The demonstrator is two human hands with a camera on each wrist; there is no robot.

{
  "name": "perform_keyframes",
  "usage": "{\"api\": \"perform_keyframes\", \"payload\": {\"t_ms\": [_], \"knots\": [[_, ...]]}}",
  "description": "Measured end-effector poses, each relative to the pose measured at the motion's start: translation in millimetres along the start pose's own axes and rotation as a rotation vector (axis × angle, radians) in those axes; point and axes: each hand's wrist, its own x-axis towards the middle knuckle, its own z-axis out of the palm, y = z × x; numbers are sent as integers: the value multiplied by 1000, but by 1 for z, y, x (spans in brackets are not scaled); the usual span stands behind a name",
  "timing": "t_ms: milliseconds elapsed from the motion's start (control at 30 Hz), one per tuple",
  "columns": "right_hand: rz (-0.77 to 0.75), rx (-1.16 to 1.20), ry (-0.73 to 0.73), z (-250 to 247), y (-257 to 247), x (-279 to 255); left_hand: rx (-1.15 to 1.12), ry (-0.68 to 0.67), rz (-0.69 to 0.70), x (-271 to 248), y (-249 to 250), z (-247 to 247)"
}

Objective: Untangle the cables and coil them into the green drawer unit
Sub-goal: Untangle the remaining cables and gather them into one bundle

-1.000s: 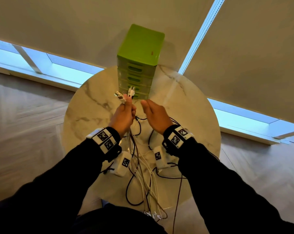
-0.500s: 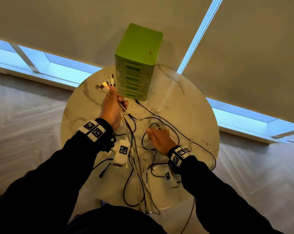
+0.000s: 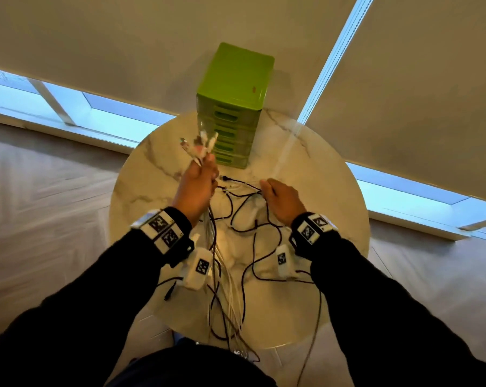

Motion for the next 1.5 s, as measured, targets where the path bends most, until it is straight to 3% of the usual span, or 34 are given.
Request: {"api": "perform_keyframes", "payload": {"t_ms": [133,333,700,967,1067,1167,1233,1367,1500], "knots": [[-180,220,-23,-12,-47,-1,106,-14,-144,-2,-12,14],[-344,198,-161,-7,-55,-13,28,-153,-195,-3,-1,22],[-125,60,-280,27,33,-34,-138,153,-80,5,15,-12],[-131,27,-256,20,43,-17,-136,178,2,-3,20,-31],[-141,-155,-255,14,48,-8,-120,160,25,-10,23,-30],[-55,-357,-163,6,43,-11,-101,100,67,-18,24,-19],[-62,-266,-102,0,34,-15,-113,50,66,-24,22,-3],[-118,251,-111,-17,19,-41,-162,-59,25,-37,20,43],[-138,395,-149,-42,14,-84,-113,-187,16,-45,18,81]]}}
